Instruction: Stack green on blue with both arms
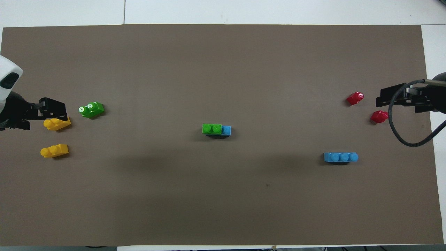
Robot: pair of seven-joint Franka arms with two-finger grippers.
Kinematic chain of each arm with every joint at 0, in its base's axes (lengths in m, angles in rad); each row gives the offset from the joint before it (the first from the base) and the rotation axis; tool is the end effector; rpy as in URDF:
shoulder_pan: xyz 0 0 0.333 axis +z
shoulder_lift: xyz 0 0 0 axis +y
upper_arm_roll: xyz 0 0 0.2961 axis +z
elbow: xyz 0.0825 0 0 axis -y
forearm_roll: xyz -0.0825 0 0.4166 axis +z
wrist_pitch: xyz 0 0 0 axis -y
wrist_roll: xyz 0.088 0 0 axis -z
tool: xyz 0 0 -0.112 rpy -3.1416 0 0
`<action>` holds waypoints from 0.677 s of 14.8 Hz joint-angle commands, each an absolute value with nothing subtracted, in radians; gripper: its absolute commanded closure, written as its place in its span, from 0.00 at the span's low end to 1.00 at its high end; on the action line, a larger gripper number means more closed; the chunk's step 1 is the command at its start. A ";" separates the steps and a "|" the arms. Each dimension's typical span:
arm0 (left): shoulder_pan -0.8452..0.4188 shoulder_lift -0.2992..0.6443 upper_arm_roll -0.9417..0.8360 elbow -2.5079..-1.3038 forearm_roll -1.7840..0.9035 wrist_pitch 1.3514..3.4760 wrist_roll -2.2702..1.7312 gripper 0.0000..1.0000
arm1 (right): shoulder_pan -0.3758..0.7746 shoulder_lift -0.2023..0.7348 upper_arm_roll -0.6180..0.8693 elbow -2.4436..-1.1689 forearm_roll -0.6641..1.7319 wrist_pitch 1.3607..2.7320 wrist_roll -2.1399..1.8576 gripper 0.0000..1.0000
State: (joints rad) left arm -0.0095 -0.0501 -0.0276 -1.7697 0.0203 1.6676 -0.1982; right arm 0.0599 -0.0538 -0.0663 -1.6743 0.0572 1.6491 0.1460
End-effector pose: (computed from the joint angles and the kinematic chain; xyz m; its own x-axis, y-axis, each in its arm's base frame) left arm 0.5735 -0.0195 0.5363 0.9862 0.1586 -0.0468 0.1572 -0.9871 -0.0313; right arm 0.5779 0.0014 0.5855 0.9876 -0.1560 0.0192 -0.1545 -0.9859 -0.0641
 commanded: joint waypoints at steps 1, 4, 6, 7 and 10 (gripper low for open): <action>-0.018 -0.011 -0.032 -1.701 0.031 1.617 -0.170 0.00 | 0.037 -0.063 -0.058 -1.677 0.032 1.635 0.095 0.00; -0.018 0.003 -0.035 -1.678 0.028 1.612 -0.120 0.00 | 0.023 -0.064 -0.057 -1.678 0.031 1.625 0.092 0.00; -0.018 0.006 -0.035 -1.666 0.028 1.609 -0.091 0.00 | 0.021 -0.064 -0.058 -1.678 0.029 1.624 0.092 0.01; -0.020 0.012 -0.035 -1.652 0.025 1.600 -0.091 0.00 | 0.021 -0.064 -0.058 -1.680 0.029 1.624 0.092 0.01; -0.021 0.029 -0.043 -1.623 0.021 1.575 -0.089 0.00 | 0.023 -0.064 -0.058 -1.681 0.009 1.624 0.094 0.01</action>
State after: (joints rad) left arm -0.0113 -0.0010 -0.0437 -1.6791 0.0199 1.6159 -0.1043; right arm 0.0346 -0.0538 -0.0664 -1.6747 0.0466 1.6413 0.1151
